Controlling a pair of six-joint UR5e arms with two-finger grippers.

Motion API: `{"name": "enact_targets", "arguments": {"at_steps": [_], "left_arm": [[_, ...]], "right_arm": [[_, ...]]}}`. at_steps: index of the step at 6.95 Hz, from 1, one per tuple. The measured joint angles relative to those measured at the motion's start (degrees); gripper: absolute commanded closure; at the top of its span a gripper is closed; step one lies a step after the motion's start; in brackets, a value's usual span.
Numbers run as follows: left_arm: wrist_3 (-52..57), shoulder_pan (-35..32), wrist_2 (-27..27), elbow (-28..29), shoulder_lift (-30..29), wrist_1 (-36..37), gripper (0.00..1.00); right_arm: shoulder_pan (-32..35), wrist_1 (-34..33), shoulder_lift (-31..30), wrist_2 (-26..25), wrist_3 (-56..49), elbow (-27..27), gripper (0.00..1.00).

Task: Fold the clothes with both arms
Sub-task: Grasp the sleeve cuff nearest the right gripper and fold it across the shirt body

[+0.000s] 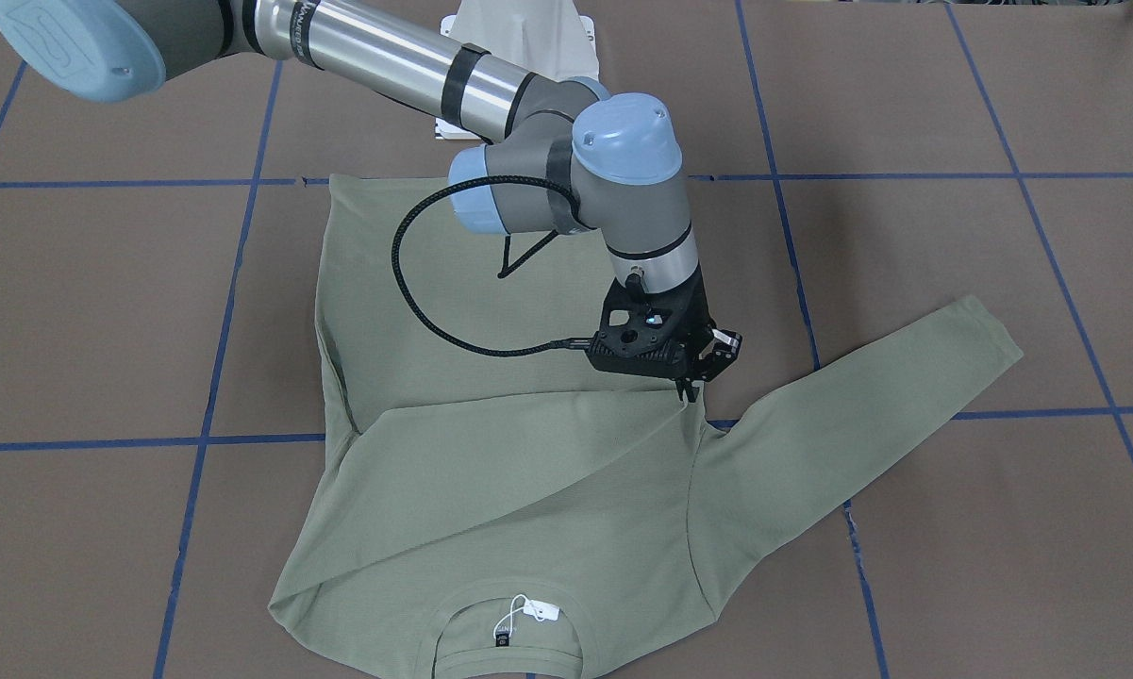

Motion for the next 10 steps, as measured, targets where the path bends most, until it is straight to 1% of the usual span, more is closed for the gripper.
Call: {"name": "enact_targets", "arguments": {"at_steps": [1, 4, 5, 6, 7, 8, 10], "left_arm": [[0.00, 0.00, -0.10, 0.03, 0.00, 0.00, 0.00], [0.02, 0.06, -0.15, 0.11, 0.00, 0.06, 0.00], [0.04, 0.05, -0.15, 0.12, 0.00, 0.04, 0.00], [0.02, 0.06, -0.15, 0.11, 0.00, 0.06, 0.00], [0.02, 0.07, -0.17, 0.03, -0.01, 0.06, 0.00], [0.04, 0.17, -0.52, 0.03, -0.05, -0.28, 0.00], [-0.01, 0.75, -1.57, 1.34, -0.26, -2.30, 0.00]], "right_arm": [[-0.17, 2.32, 1.11, -1.45, 0.04, -2.72, 1.00], [-0.26, 5.86, 3.72, -5.12, 0.13, -8.24, 1.00], [-0.30, 7.76, 4.58, -6.44, 0.14, -10.67, 0.64], [-0.36, 8.59, 5.60, -7.62, 0.15, -12.76, 0.32], [-0.47, 8.88, 6.41, -8.65, 0.16, -14.11, 0.11], [-0.64, 8.97, 7.33, -9.47, 0.16, -15.29, 0.06], [-0.92, 8.93, 8.29, -9.95, 0.20, -16.22, 0.02]]}}
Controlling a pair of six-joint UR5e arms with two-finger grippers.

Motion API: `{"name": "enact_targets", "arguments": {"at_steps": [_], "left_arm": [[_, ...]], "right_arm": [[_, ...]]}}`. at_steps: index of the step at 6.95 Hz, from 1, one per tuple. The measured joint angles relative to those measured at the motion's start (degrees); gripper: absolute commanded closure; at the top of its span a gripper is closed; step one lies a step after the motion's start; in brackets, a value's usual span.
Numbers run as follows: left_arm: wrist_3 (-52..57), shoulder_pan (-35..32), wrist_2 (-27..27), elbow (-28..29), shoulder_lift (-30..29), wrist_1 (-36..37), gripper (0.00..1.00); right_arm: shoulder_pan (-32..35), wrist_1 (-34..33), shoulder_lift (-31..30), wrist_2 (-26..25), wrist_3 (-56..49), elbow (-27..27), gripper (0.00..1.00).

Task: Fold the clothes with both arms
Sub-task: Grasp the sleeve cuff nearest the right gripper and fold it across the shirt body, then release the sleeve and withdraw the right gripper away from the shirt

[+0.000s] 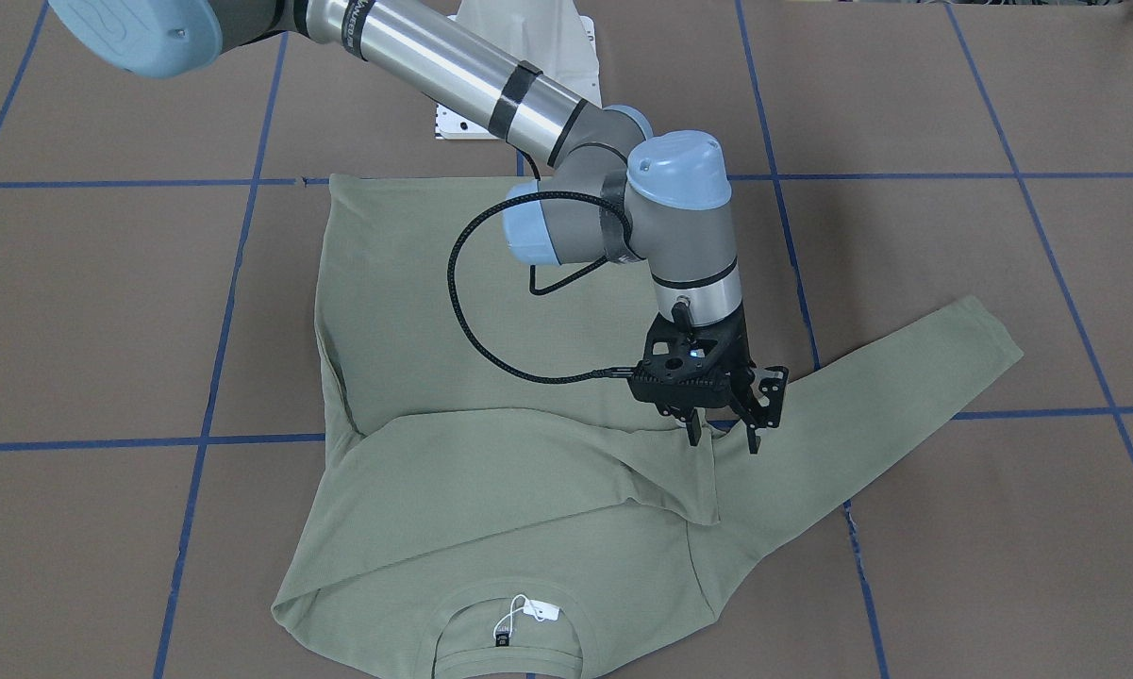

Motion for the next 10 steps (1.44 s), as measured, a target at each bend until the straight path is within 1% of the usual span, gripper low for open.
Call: {"name": "enact_targets", "arguments": {"at_steps": [1, 2, 3, 5, 6, 7, 8, 10], "left_arm": [[-0.20, 1.14, -0.07, 2.63, -1.18, -1.91, 0.00], [-2.08, 2.95, -0.03, 6.84, -3.40, -5.05, 0.00], [-7.48, 5.29, 0.02, 11.27, -5.33, -9.29, 0.00], [-17.25, 10.15, 0.77, 17.76, -7.00, -17.50, 0.00], [-19.96, 11.28, 1.14, 21.19, -8.29, -19.95, 0.00], [-22.34, 12.21, 1.15, 23.93, -9.56, -21.16, 0.01], [-24.17, 13.49, 1.18, 25.24, -10.35, -21.89, 0.01], [-26.74, 15.32, 1.48, 25.71, -10.74, -22.40, 0.01]], "right_arm": [[-0.04, -0.28, -0.01, 0.31, 0.16, 0.48, 0.02], [0.00, -1.02, -0.55, 1.07, 0.37, 2.05, 0.02], [0.32, -3.47, -3.21, 2.81, 0.45, 7.14, 0.02], [2.46, -11.22, -12.22, 8.32, 0.49, 22.84, 0.02], [4.08, -12.80, -16.18, 11.27, 0.34, 27.69, 0.02], [6.17, -13.25, -21.69, 14.94, -0.55, 33.34, 0.02], [8.29, -13.36, -27.72, 18.59, -2.40, 39.41, 0.01], [12.73, -13.40, -39.46, 25.63, -6.19, 50.51, 0.01]]}}
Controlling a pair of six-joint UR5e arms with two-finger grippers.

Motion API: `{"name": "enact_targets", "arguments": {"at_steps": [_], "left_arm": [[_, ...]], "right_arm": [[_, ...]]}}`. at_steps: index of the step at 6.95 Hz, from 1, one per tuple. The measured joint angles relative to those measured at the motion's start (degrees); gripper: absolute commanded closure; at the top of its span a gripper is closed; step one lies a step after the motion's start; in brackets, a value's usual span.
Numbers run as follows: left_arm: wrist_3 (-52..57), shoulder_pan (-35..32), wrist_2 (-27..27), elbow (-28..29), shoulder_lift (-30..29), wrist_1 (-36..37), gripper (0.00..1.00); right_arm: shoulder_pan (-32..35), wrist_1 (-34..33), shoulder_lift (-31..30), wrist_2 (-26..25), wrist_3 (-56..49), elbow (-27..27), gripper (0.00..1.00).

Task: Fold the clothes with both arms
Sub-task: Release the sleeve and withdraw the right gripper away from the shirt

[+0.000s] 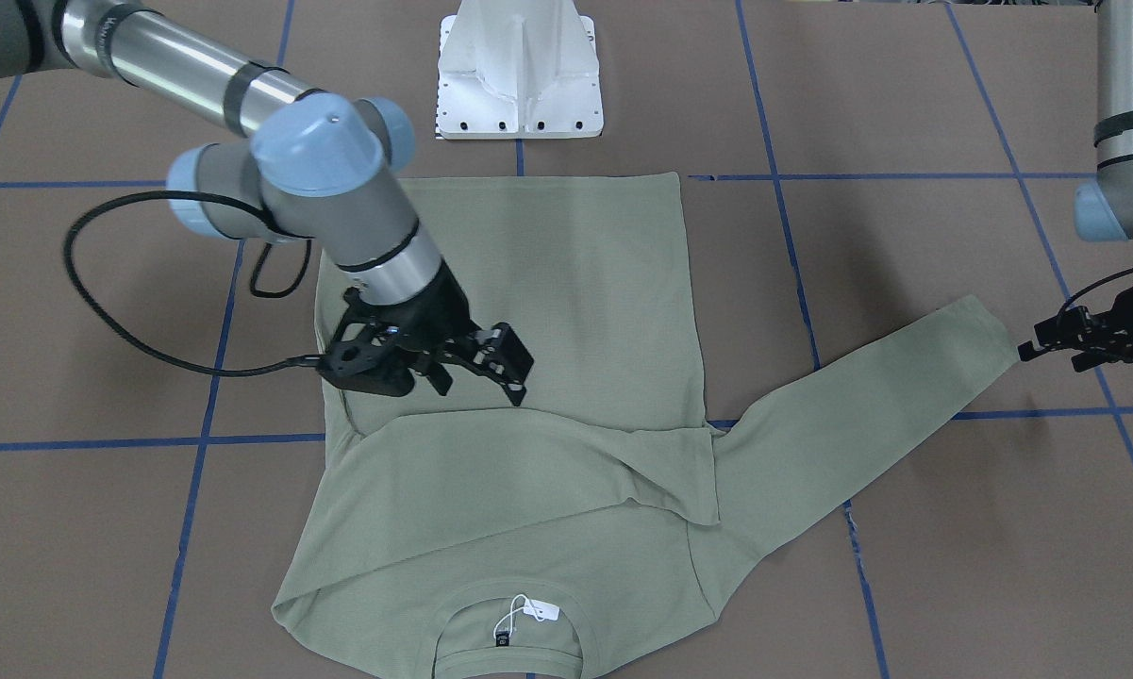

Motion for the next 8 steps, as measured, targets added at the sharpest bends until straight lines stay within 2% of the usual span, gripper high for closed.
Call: {"name": "enact_targets", "arguments": {"at_steps": [2, 4, 8], "left_arm": [[-1.99, 0.42, 0.10, -0.39, 0.03, -0.07, 0.02], [-4.54, 0.93, 0.62, -1.26, 0.32, -0.47, 0.03], [-6.25, 3.66, 5.66, -1.37, 1.50, -0.76, 0.09]], "right_arm": [[5.26, 0.01, -9.95, 7.14, -5.13, 8.23, 0.01], [9.40, 0.05, -16.77, 12.16, -10.08, 12.68, 0.01], [10.32, 0.09, -19.18, 12.89, -12.28, 13.60, 0.01]]}}
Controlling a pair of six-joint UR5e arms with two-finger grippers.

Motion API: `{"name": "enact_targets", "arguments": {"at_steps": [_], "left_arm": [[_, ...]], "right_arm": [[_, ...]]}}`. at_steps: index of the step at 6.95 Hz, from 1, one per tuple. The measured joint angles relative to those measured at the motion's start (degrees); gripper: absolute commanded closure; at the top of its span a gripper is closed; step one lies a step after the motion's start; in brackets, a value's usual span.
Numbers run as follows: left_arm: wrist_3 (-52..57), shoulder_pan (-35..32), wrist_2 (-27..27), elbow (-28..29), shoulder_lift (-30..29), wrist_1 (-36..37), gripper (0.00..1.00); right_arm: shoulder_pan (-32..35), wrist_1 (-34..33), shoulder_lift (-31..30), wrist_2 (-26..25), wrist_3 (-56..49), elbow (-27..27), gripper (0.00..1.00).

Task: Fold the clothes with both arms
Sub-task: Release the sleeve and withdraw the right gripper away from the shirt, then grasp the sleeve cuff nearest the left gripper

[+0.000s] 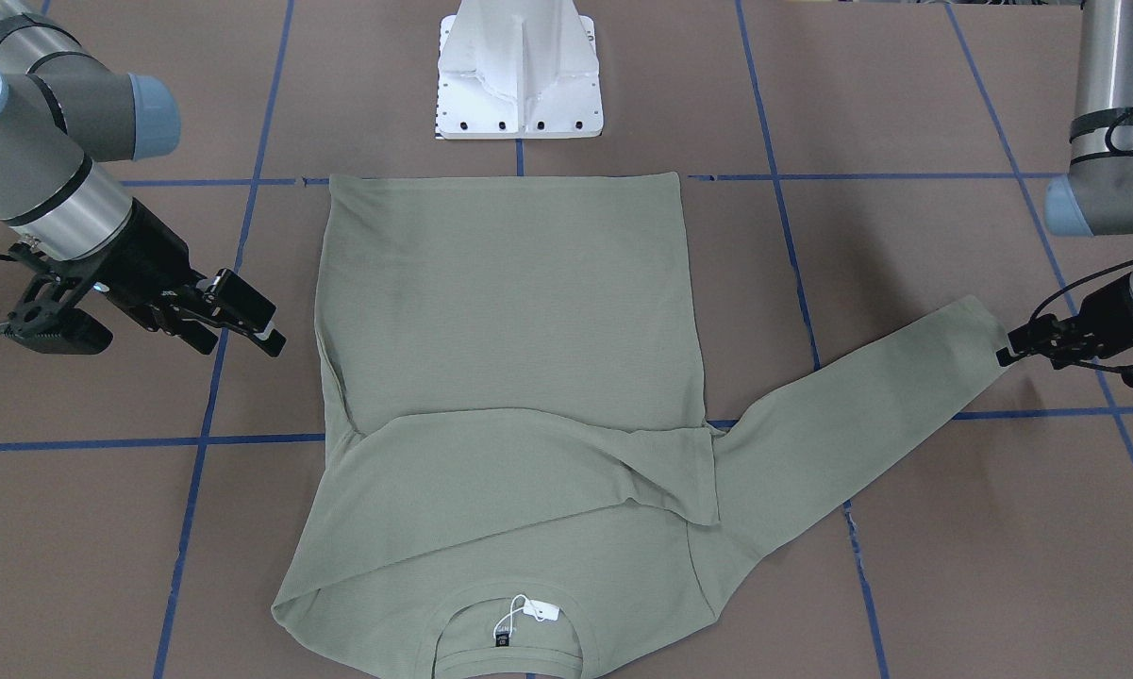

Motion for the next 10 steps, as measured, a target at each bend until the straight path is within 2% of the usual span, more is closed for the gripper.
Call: {"name": "enact_targets", "arguments": {"at_steps": [1, 2, 4, 5, 6, 10], "left_arm": [[-0.08, 0.88, 0.22, -0.06, 0.60, -0.04, 0.10], [-0.09, 1.74, 0.27, -0.11, 1.06, -0.09, 0.16], [-0.10, 2.46, 0.33, -0.20, 1.32, -0.04, 0.48], [-0.12, 2.51, 0.38, -0.26, 1.38, 0.02, 0.67], [-0.12, 2.50, 0.36, -0.48, 1.48, 0.05, 0.99], [-0.10, 2.60, 0.00, -4.58, 3.40, 0.20, 1.00]], "right_arm": [[-0.01, 0.00, -0.02, -0.05, 0.00, 0.05, 0.01], [-0.02, -0.01, -0.04, -0.12, 0.04, 0.17, 0.01], [-0.01, 0.02, -0.07, -0.36, 0.06, 0.37, 0.01], [0.01, 0.03, -0.10, -0.41, 0.11, 0.44, 0.01], [0.02, 0.03, -0.12, -0.43, 0.21, 0.46, 0.01], [-0.08, 0.03, -0.13, -0.55, 0.68, 0.38, 0.01]]}}
